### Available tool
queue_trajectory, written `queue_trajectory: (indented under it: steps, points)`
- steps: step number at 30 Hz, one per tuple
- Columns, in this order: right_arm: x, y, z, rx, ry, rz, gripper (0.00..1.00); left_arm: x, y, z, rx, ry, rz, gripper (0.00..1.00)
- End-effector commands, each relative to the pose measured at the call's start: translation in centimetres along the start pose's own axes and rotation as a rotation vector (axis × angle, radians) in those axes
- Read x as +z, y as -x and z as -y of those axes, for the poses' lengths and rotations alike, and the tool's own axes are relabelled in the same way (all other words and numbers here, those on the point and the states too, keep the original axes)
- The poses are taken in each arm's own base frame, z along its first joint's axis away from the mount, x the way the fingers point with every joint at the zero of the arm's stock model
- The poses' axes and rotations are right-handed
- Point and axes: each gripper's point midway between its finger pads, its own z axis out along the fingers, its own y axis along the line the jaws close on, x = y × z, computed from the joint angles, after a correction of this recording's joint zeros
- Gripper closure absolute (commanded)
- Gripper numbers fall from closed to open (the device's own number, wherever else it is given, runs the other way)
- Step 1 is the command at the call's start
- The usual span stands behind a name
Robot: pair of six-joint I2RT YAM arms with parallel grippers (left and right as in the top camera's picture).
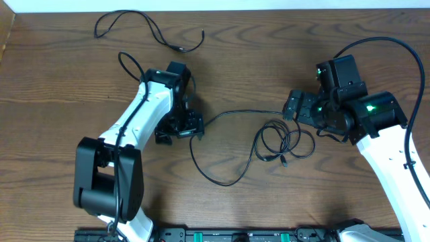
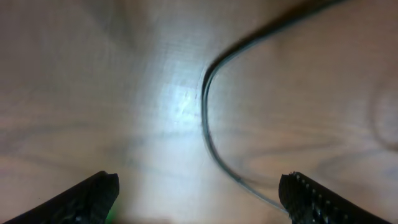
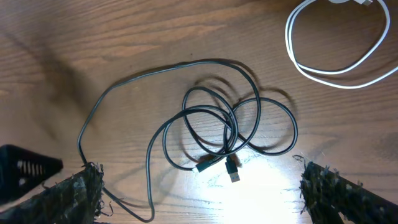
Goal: Untangle cables
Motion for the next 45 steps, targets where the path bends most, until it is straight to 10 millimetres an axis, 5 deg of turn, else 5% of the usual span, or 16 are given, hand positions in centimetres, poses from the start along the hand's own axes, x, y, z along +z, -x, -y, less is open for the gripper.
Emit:
queue_trajectory:
  steps: [1, 6, 13, 18, 38, 45]
  points:
    - [-0.3, 0.2, -0.2, -0.004, 0.008, -0.001, 0.01, -2.4, -1.6, -0.4, 0.036, -0.006, 0.043, 0.13]
    - [-0.1, 0.1, -0.2, -0.004, 0.006, -0.006, 0.01, -3.4, -4.5, -1.1, 0.072, -0.036, 0.154, 0.13]
    - [-0.1, 0.6, -0.6, -0.005, 0.024, 0.012, 0.01, -2.9, -4.9, -2.1, 0.018, -0.081, 0.324, 0.12]
    - [-0.1, 0.5, -1.1, -0.006, 0.053, -0.001, 0.01, -2.2, -3.7, -1.3, -0.003, -0.105, 0.317, 0.13]
    - [0.0, -0.1, -1.2, -0.005, 0.059, -0.028, 0.01, 6.1, 1.7, -0.2, 0.062, 0.123, 0.298, 0.14]
    - [0.0, -0.1, -1.1, -0.005, 0.057, -0.031, 0.01, 7.5, 2.3, -0.2, 0.061, 0.131, 0.286, 0.32]
